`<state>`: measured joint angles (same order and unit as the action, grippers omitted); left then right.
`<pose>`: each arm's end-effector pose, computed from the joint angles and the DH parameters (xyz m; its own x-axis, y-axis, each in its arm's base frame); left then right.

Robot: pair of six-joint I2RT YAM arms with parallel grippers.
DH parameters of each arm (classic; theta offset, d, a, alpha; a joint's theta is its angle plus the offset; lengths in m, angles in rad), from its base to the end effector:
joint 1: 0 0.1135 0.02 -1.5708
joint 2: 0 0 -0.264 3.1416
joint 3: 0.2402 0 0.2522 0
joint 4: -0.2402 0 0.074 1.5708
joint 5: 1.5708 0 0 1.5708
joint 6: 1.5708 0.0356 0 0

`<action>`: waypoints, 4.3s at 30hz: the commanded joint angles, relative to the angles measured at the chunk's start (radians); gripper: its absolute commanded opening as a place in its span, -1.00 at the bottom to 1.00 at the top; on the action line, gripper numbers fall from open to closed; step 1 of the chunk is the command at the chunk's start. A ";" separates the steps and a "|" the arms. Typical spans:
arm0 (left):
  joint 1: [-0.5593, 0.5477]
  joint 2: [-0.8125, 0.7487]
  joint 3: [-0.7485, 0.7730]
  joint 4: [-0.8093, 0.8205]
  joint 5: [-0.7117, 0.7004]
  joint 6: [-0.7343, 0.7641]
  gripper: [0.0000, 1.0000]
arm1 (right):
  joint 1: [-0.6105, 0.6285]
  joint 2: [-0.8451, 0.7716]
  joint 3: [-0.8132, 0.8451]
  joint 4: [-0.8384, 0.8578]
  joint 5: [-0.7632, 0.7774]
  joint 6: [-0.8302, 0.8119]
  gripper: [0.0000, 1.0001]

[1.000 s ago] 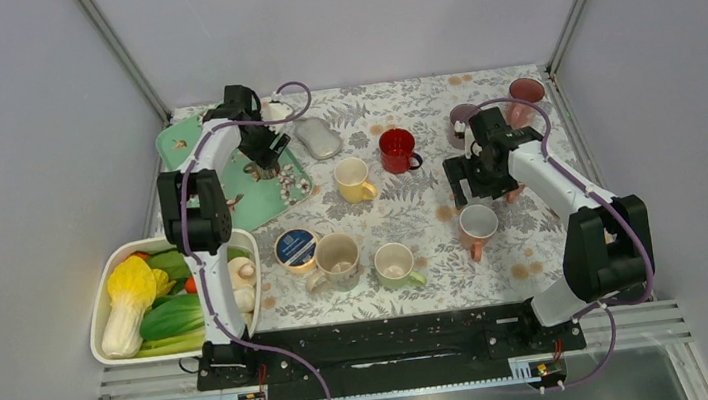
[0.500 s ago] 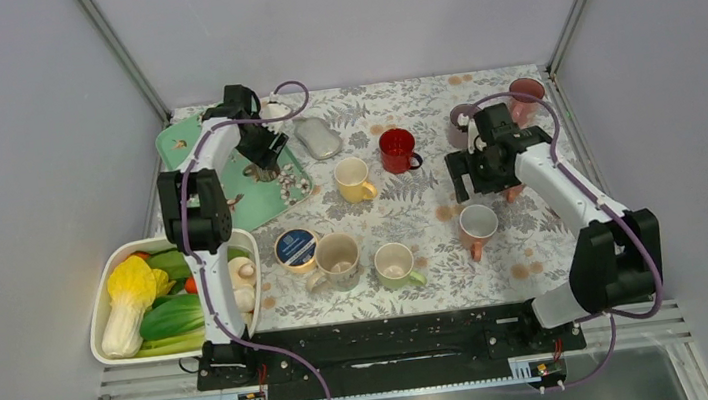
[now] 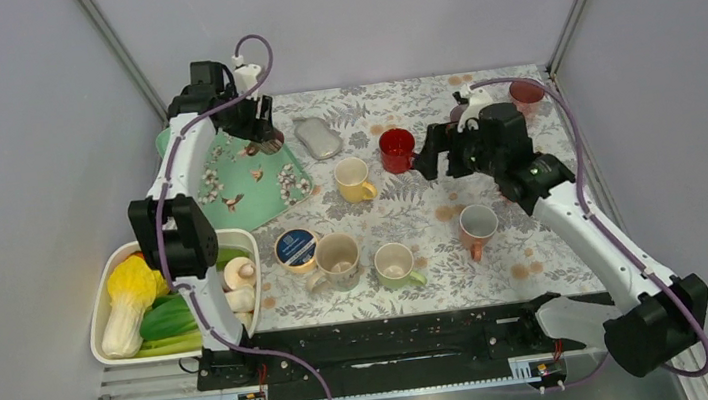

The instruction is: Turn the mug right side up

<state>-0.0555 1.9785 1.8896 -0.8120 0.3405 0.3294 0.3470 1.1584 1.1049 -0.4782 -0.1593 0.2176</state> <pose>0.4394 -0.0363 0.3096 -0.6567 0.3419 -0.6722 0.4986 0.8656 -0.0469 0.2389 0.0924 0.3468 -0.5658 0.0221 -0.8243 -0.3505 0.8984 0.2646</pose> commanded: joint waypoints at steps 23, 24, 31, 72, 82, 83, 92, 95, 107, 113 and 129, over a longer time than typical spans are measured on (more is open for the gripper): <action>-0.161 -0.276 0.119 -0.103 0.616 -0.249 -1.00 | 0.262 0.504 -0.110 1.637 -0.100 1.189 0.60; -0.167 -0.272 0.118 -0.111 0.620 -0.236 -1.00 | 0.261 0.507 -0.112 1.653 -0.090 1.197 0.57; -0.202 -0.274 0.086 -0.128 0.652 -0.194 -1.00 | 0.260 0.575 -0.056 1.754 -0.098 1.277 0.23; -0.076 -0.645 -0.718 0.286 0.016 -0.131 0.98 | -0.449 -0.230 -0.191 -0.288 0.417 -0.001 -1.00; -0.066 -0.700 -0.795 0.305 0.015 -0.124 0.98 | -0.453 -0.124 -0.271 -0.309 0.326 0.102 -1.00; -0.064 -0.705 -0.797 0.308 0.017 -0.123 0.98 | -0.452 -0.099 -0.266 -0.313 0.324 0.108 -1.00; -0.056 -0.691 -0.798 0.321 0.037 -0.131 0.98 | -0.447 0.039 -0.335 -0.209 0.315 0.168 -1.00; -0.053 -0.686 -0.798 0.321 0.043 -0.131 0.98 | -0.447 0.053 -0.353 -0.189 0.317 0.172 -1.00; -0.050 -0.669 -0.796 0.319 0.046 -0.136 0.98 | -0.444 0.051 -0.357 -0.170 0.261 0.150 -0.23; -0.049 -0.667 -0.801 0.332 0.040 -0.148 0.98 | -0.424 -0.069 -0.310 -0.225 0.199 0.114 0.19; -0.049 -0.908 -1.262 1.073 -0.335 -0.396 0.98 | -0.408 -0.511 -0.459 0.281 0.199 -0.114 0.99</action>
<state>-0.1093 1.1481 0.7433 -0.0978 0.1757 0.0486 -0.0654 0.6918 0.7540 -0.4755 0.0475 0.1543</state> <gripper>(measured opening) 0.988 0.993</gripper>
